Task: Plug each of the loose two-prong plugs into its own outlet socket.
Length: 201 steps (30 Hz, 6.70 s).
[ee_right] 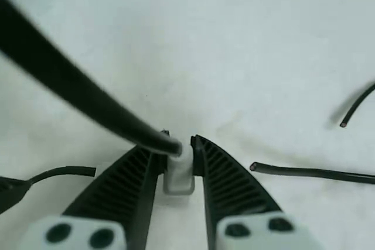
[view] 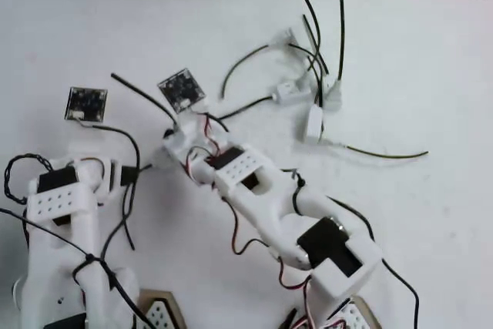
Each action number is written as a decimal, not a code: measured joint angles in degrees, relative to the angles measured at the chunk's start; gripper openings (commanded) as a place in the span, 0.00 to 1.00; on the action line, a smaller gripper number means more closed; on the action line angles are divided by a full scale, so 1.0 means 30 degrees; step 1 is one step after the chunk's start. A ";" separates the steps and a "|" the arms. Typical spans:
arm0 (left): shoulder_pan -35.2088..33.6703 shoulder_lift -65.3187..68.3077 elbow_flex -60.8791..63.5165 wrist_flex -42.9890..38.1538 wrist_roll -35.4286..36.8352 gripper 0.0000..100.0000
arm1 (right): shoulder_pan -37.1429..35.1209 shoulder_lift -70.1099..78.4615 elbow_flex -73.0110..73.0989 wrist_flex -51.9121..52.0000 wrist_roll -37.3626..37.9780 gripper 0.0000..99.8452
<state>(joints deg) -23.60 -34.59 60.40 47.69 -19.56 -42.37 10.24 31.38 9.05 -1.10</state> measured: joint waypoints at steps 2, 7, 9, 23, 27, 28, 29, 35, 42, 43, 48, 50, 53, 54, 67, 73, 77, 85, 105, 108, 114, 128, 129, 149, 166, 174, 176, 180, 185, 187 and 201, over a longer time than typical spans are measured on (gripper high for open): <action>0.0000 0.0000 0.0000 0.0000 0.0000 0.32 | 0.0000 0.0147 0.0000 -0.0117 0.0000 0.02; 0.0000 0.0000 0.0000 0.0000 0.0000 0.32 | 0.0029 0.0176 0.0000 -0.0117 0.0000 0.02; 0.0000 0.0000 0.0000 0.0000 0.0000 0.32 | 0.0088 0.0176 0.0000 -0.0117 0.0000 0.02; 0.0000 0.0000 0.0000 0.0000 0.0000 0.32 | 0.0088 0.0176 0.0000 -0.0088 0.0000 0.02; 0.0000 0.0000 0.0059 0.0000 0.0000 0.32 | 0.0088 -0.0234 0.0645 -0.0088 -0.0176 0.02; 0.0000 0.0000 0.0176 -0.0117 0.0000 0.32 | 0.0088 -0.0410 0.0791 -0.0029 -0.0557 0.02; 0.0000 -0.0029 0.0322 -0.0293 0.0000 0.32 | 0.0117 -0.0586 0.0879 0.0176 -0.1143 0.02; 0.0000 -0.0029 0.0410 -0.0586 0.0000 0.32 | 0.0059 -0.0908 0.0967 0.1172 -0.3194 0.02; 0.0000 -0.0029 0.0410 -0.0586 0.0000 0.32 | 0.0029 -0.0440 0.0821 0.1260 -0.3341 0.02; 0.0000 -0.0029 0.0410 -0.0586 0.0000 0.32 | -0.0059 -0.0381 0.0821 0.1260 -0.3165 0.02; 0.0000 -0.0029 0.0410 -0.0586 0.0000 0.32 | -0.0498 -0.0410 0.1348 0.1260 0.0059 0.02; 0.0000 -0.0029 0.0410 -0.0586 0.0000 0.32 | -0.0615 -0.0791 0.1758 0.1260 0.0674 0.02; 0.0000 -0.0029 0.0410 -0.0586 0.0000 0.32 | -0.0733 -0.1524 0.2315 0.1260 0.1026 0.03; 0.0000 -0.0029 0.0410 -0.0586 0.0000 0.32 | -0.0762 -0.1846 0.2608 0.1260 0.1084 0.04; 0.0322 -0.0029 0.0410 -0.1055 0.0000 0.32 | -0.0850 -0.3751 0.3399 0.3341 0.1084 0.08; 0.0352 -0.0029 0.0762 -0.1114 0.0000 0.32 | -0.0908 -0.4015 0.3429 0.3341 0.0322 0.08; 0.0352 -0.0029 0.0762 -0.1114 0.0000 0.32 | -0.0908 -0.4015 0.3429 0.3370 0.0147 0.09; 0.0352 -0.0029 0.0762 -0.1114 0.0000 0.32 | -0.0908 -0.4982 0.3429 0.4484 0.0147 0.09; 0.0352 -0.0029 0.0762 -0.1114 0.0000 0.32 | -0.0938 -0.5597 0.4073 0.5304 0.2344 0.02; 0.0352 -0.0029 0.0762 -0.1114 0.0000 0.32 | -0.0674 -0.6916 0.4132 0.7414 0.3165 0.02; 0.0352 -0.0029 0.0762 -0.1114 0.0000 0.32 | 0.1114 -0.9846 0.4132 1.2366 0.3487 0.02; 0.0352 -0.0029 0.0762 -0.1114 0.0000 0.32 | 0.1553 -0.8850 0.4132 1.9839 0.3516 0.02; 0.0352 -0.0029 0.0762 -0.1114 0.0000 0.32 | 0.1553 -0.8205 0.4132 1.9927 0.3516 0.04; 0.0352 -0.0029 0.0762 -0.1114 0.0000 0.32 | 0.4044 -0.3487 -0.0498 2.2974 0.3516 0.13; 0.0352 -0.0029 0.0762 -0.1114 0.0000 0.32 | 0.4278 -0.1495 -0.0762 2.1480 0.0557 0.13; 0.0352 -0.0029 0.0762 -0.1114 0.0000 0.32 | 0.4190 0.1143 -0.2520 2.1685 -0.0234 0.04; 0.0352 -0.0029 0.0762 -0.1114 0.0000 0.32 | 0.4308 0.1172 -0.2579 2.1685 -0.0234 0.02; 0.0352 -0.0029 0.0762 -0.1114 0.0000 0.32 | 0.4337 0.1026 -0.2579 2.1744 -0.0264 0.02; 0.0352 -0.0029 0.0762 -0.1114 0.0000 0.32 | 0.4190 0.0410 -0.2549 2.2388 -0.0205 0.04; 0.0352 -0.0029 0.0762 -0.1114 0.0000 0.32 | 0.4220 0.0059 -0.2549 2.2564 -0.0205 0.09; 0.0352 -0.0029 0.0762 -0.1114 0.0000 0.32 | 0.5480 -0.1963 -0.2549 2.4029 -0.0205 0.13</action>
<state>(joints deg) -22.55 -34.68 62.68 44.35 -19.56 -25.93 4.35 23.74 81.14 -1.71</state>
